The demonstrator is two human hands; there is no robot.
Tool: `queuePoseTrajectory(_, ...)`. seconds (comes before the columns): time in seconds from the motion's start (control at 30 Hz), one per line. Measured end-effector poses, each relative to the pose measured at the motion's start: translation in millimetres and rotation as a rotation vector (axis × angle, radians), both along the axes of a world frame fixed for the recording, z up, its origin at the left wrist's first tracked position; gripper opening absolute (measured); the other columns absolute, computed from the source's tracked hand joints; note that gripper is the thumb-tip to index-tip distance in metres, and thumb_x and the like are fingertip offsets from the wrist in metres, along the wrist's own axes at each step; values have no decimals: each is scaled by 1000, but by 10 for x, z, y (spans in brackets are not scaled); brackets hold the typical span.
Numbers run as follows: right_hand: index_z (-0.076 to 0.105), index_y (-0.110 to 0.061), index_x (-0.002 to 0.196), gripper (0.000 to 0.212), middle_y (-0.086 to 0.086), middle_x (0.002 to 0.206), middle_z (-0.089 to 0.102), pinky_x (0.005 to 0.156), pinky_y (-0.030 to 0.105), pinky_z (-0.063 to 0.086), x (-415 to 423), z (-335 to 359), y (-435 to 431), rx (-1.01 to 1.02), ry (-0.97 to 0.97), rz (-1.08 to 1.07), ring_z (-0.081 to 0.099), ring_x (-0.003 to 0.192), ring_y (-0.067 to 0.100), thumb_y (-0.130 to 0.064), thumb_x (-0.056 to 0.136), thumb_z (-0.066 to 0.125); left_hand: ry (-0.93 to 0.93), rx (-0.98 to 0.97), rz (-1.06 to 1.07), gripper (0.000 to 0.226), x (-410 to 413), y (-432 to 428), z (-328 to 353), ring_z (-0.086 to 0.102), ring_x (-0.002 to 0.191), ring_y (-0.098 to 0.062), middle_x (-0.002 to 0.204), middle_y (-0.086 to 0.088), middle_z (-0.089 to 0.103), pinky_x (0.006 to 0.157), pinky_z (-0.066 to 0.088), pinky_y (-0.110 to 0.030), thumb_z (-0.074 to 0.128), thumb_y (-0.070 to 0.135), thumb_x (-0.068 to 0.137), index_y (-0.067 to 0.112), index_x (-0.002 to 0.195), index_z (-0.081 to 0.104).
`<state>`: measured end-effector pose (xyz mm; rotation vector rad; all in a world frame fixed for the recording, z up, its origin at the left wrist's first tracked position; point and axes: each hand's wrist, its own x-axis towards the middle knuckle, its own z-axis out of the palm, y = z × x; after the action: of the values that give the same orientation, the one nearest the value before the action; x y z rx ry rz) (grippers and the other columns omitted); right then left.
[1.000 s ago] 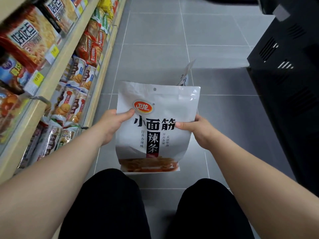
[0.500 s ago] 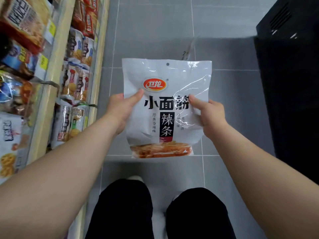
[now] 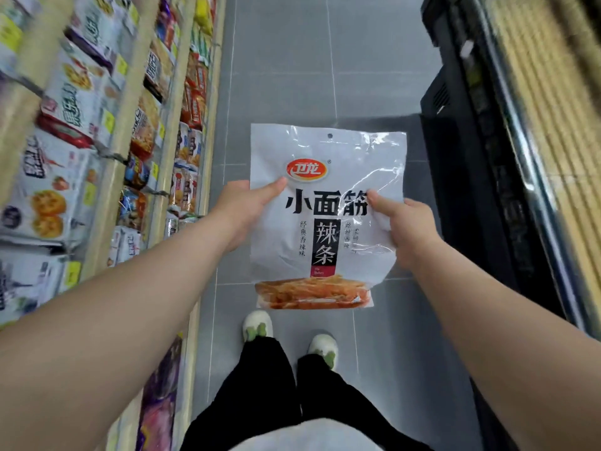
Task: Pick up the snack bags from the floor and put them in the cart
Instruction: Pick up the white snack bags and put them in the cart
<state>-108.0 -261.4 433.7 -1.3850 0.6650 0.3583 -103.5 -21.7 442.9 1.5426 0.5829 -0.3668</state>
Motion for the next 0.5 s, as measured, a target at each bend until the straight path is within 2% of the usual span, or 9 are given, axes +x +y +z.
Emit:
queuePoseTrajectory(0.07,70,-2,94,36,15,94,75,85,53,56,-113,187,-124,-27,-26,-12,71,89,36,-23,68,84,-16,-18,-39,20,-23,-115,141,72,84,-21,94,-6,75,80,57,-38,74,30,79,15,91,70)
queuePoseTrajectory(0.17,71,-4,89,28,14,89,75,81,47,58,-336,446,-285,-63,-76,-86,71,84,36,-21,70,83,-58,-32,-114,16,-77,-316,359,71,83,-17,95,-5,73,76,55,-31,73,29,81,16,89,69)
queuePoseTrajectory(0.23,71,-6,83,22,11,82,75,73,41,59,-497,612,-365,-88,-112,-166,71,75,31,-20,71,82,-89,-56,-177,16,-81,-438,497,70,85,-18,97,-4,73,79,55,-31,73,27,81,14,89,69)
queuePoseTrajectory(0.3,70,-8,82,20,8,79,75,62,34,58,-683,776,-428,-99,-151,-254,71,69,26,-20,71,82,-118,-71,-253,26,-58,-546,631,70,89,-21,100,-7,73,83,55,-34,74,27,79,10,98,70)
queuePoseTrajectory(0.37,70,-5,86,24,9,78,75,53,27,54,-880,911,-464,-107,-182,-348,71,64,24,-20,72,82,-138,-86,-335,34,-29,-652,731,71,86,-22,100,-9,73,74,58,-30,75,28,79,6,104,70)
queuePoseTrajectory(0.43,71,-1,90,29,13,84,75,61,35,59,-1117,1003,-481,-113,-189,-454,71,70,29,-20,71,82,-156,-126,-438,33,-32,-783,827,72,84,-23,98,-10,74,65,58,-28,75,28,78,7,103,71)
queuePoseTrajectory(0.5,72,-1,91,31,15,87,75,72,42,60,-1441,1071,-509,-143,-184,-588,72,76,32,-22,71,82,-146,-156,-561,30,-91,-984,904,72,83,-26,96,-11,74,65,59,-32,75,28,78,8,100,72)
